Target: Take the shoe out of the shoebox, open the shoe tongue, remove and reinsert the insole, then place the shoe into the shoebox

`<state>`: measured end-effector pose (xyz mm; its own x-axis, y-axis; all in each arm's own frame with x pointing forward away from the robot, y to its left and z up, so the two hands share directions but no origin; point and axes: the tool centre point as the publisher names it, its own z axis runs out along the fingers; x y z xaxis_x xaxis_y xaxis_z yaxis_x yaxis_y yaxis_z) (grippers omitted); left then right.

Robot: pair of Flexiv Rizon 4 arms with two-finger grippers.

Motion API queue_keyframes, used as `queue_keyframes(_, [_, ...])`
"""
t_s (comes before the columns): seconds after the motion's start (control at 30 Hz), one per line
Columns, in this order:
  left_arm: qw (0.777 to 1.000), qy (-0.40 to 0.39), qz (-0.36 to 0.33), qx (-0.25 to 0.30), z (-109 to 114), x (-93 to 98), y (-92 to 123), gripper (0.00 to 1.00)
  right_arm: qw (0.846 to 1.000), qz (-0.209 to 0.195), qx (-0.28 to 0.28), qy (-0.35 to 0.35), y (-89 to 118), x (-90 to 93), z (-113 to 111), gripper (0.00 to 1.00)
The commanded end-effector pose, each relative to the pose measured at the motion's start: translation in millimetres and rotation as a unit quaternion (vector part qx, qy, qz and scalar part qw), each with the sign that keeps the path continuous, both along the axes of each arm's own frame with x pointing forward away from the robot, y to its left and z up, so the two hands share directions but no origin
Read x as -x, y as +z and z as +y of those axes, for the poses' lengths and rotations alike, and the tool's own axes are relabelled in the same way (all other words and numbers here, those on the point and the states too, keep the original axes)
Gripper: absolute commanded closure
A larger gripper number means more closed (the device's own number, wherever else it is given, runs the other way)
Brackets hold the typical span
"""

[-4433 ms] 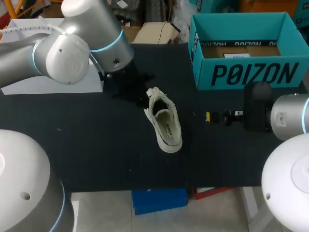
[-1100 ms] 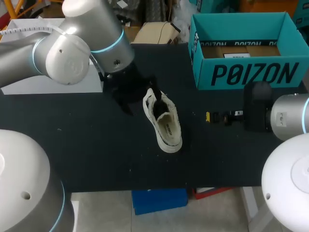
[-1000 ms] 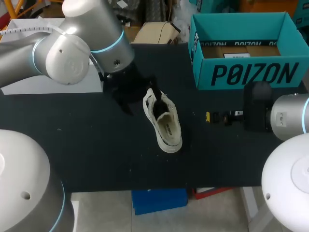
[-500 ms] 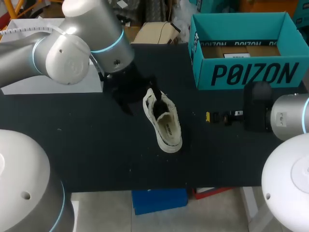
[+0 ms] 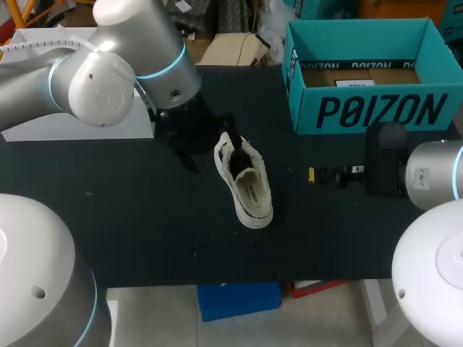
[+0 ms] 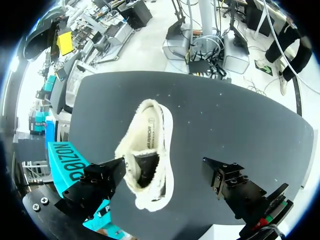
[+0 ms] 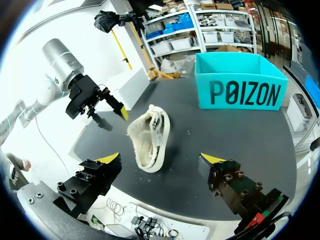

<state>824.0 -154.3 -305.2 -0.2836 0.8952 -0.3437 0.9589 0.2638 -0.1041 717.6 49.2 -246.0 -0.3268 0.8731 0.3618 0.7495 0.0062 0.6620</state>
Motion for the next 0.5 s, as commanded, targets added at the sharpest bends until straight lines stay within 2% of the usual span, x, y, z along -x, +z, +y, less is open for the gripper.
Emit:
queue_keyframes(0.03, [1.000,-0.002,-0.003,-0.001,0,-0.4,-1,0.00,1.000,0.001,-0.001,0.001,-1,-0.3,0,0.00])
queue_keyframes(0.17, [1.000,0.012,0.007,0.001,2,-5.1,-2,0.00,1.000,0.001,-0.001,0.001,-1,-0.3,0,0.00])
queue_keyframes(0.2, [1.000,0.012,0.008,-0.001,2,-5.2,-2,0.05,1.000,0.001,-0.001,0.001,-1,-0.3,0,0.00])
queue_keyframes(0.23, [1.000,0.011,0.009,-0.006,2,-5.2,-2,0.57,1.000,0.001,-0.001,0.001,-1,-0.3,0,0.00])
queue_keyframes(0.27, [1.000,0.010,0.009,-0.007,2,-5.2,-2,0.67,1.000,0.001,-0.001,0.001,-1,-0.3,0,0.00])
queue_keyframes(0.3, [1.000,0.008,0.010,-0.009,2,-5.8,-4,0.66,1.000,0.001,-0.001,0.001,-1,-0.3,0,0.00])
queue_keyframes(0.4, [1.000,0.011,0.007,-0.018,3,-7.6,-8,0.91,1.000,0.001,-0.001,0.001,-1,-0.3,0,0.00])
queue_keyframes(0.43, [1.000,0.013,0.005,-0.022,2,-7.4,-9,0.91,1.000,0.001,-0.001,0.001,-1,-0.3,0,0.00])
queue_keyframes(0.5, [0.999,0.010,0.002,-0.032,1,-6.1,-12,0.80,1.000,0.001,-0.001,0.001,-1,-0.3,0,0.00])
